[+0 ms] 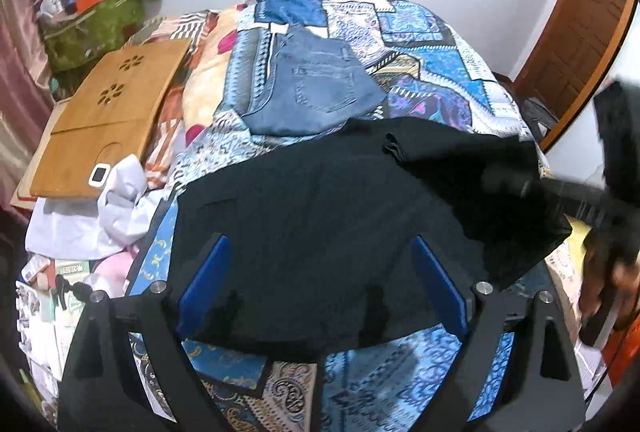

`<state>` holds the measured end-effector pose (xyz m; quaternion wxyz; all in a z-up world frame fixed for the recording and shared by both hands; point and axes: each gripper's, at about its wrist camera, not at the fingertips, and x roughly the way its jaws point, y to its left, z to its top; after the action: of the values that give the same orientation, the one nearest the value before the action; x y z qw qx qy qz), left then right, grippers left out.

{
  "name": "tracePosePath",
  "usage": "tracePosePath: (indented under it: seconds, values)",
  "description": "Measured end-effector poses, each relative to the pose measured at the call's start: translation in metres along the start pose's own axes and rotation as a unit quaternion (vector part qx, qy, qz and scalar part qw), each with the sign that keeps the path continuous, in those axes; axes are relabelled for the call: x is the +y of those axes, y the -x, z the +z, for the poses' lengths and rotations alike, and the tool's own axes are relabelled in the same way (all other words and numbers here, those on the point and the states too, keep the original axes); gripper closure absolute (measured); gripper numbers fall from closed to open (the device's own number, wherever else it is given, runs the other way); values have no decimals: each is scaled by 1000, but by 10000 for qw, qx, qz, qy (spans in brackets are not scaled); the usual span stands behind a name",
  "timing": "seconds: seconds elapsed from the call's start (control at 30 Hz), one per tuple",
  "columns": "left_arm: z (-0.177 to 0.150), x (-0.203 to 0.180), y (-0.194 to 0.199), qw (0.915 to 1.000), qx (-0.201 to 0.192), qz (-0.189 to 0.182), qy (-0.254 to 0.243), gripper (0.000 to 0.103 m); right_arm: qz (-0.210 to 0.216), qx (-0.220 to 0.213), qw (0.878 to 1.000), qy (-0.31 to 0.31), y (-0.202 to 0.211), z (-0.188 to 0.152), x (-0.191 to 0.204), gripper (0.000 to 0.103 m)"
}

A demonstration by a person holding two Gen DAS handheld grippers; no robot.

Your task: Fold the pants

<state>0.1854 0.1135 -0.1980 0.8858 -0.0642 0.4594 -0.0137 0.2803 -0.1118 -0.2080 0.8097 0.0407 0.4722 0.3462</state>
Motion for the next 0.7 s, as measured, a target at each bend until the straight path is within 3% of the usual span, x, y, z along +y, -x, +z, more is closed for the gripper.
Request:
tracePosePath:
  seconds: [0.1, 0.17, 0.23, 0.3, 0.47, 0.6, 0.7]
  values:
    - [-1, 1, -1, 10000, 19, 51, -11, 11, -114, 312, 9993, 180, -16, -14, 5, 89]
    - [0, -2, -2, 10000, -6, 62, -30, 11, -51, 463, 9987, 223, -16, -19, 6, 80]
    - [5, -7, -2, 10000, -39, 30, -61, 11, 227, 641, 9975, 209, -10, -19, 4, 62]
    - [12, -14, -2, 9999, -87, -12, -128, 11, 421, 706, 9963, 248, -3, -19, 4, 59]
    - [35, -39, -8, 9991, -192, -177, -335, 11, 276, 286, 9983, 430, 32, -8, -3, 59]
    - [56, -60, -21, 9983, -166, -375, -412, 10, -415, -244, 9969, 618, 52, 9, -28, 55]
    - [70, -80, -37, 9975, -106, -411, -563, 10, -747, -377, 9943, 668, 59, 19, -46, 50]
